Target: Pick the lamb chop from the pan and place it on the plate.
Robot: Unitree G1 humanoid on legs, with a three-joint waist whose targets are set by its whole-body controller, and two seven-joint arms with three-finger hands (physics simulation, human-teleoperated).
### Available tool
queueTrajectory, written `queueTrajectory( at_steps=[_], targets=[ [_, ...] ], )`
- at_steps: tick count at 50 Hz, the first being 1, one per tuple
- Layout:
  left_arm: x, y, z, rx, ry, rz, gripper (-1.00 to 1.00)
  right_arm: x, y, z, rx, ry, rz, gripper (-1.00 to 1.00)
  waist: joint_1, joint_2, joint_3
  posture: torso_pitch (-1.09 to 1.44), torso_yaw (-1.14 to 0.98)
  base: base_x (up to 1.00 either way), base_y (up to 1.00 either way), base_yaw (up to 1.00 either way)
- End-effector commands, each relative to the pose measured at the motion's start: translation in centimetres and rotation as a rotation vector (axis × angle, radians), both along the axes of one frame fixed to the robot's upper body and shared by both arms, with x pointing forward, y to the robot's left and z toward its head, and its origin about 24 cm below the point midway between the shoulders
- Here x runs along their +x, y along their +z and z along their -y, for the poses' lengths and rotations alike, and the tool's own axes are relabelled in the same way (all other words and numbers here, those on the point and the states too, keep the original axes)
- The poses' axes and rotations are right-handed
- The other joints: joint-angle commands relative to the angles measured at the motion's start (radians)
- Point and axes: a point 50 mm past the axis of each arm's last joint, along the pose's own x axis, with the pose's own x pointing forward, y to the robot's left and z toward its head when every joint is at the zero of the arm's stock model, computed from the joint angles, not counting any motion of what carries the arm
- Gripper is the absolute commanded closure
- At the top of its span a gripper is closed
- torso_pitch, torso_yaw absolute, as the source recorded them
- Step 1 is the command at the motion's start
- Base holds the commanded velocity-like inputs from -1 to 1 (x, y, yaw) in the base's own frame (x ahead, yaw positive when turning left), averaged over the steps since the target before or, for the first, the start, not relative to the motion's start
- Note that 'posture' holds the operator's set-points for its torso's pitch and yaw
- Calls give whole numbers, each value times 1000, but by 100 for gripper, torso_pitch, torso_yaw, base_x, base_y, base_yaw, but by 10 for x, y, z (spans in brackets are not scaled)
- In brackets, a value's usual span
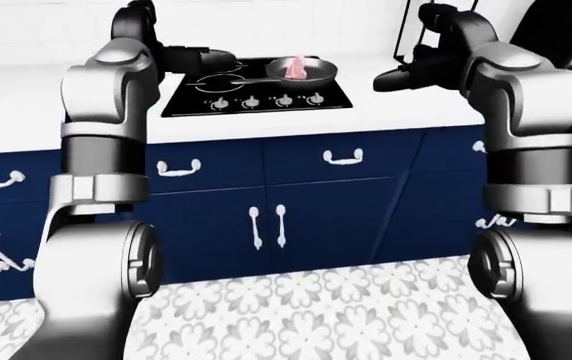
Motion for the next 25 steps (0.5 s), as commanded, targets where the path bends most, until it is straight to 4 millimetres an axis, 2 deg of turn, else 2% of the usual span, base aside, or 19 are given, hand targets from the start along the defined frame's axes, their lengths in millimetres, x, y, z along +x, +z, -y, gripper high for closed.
queueTrajectory(
  at_steps=[1,4,6,7,8,9,10,11,13,17,19,21,22,23,24,25],
  targets=[
    [-5,23,5,12,-14,88,-100,-5,20,0,-10,5,80,-100,-3,7,-18,0,0,33,0,0],
    [-4,24,6,17,-13,89,-100,-6,23,0,-13,6,84,-100,-2,-7,-17,0,0,33,0,0],
    [-4,23,7,22,-18,85,-100,-7,26,-1,-19,9,87,-100,2,-38,-18,0,0,33,0,0],
    [-4,22,7,26,-17,84,-100,-7,25,-3,-20,13,87,-100,5,-64,-20,0,0,34,0,0],
    [-4,23,6,26,-16,85,-100,-6,24,-2,-21,13,85,-100,4,-73,-10,0,0,33,0,0],
    [-4,23,5,27,-13,84,-100,-6,24,-2,-22,11,84,-100,1,-43,-15,0,0,34,0,0],
    [-4,23,4,27,-8,84,-100,-6,25,-2,-23,11,85,-100,9,-59,-19,0,0,34,0,0],
    [-4,24,3,28,-6,84,-100,-6,27,-3,-28,12,85,-100,4,-58,-23,0,0,32,0,0],
    [-6,29,1,21,-3,89,-100,-7,30,-4,-29,16,88,-100,4,-49,-33,0,0,33,0,0],
    [-6,29,0,15,0,90,-100,-6,31,-6,-34,20,88,-100,-7,-12,-20,0,0,34,0,0],
    [-7,31,0,19,2,95,-100,-5,34,-7,-43,21,88,-100,-14,20,-26,0,0,34,0,0],
    [-7,31,-1,25,5,98,-100,-6,34,-8,-45,21,85,-100,-22,79,-47,0,0,33,0,0],
    [-7,31,-1,29,7,98,-100,-6,34,-8,-45,21,85,-100,-14,53,-35,0,0,33,0,0],
    [-7,31,-2,30,9,98,-100,-6,34,-7,-47,20,84,-100,-17,70,-25,0,0,34,0,0],
    [-7,32,-2,29,9,99,-100,-5,34,-8,-47,21,84,-100,-19,76,-20,0,0,33,0,0],
    [-7,32,-2,29,8,99,-100,-5,34,-8,-49,21,84,-100,-13,68,-27,0,0,34,0,0]
  ],
)
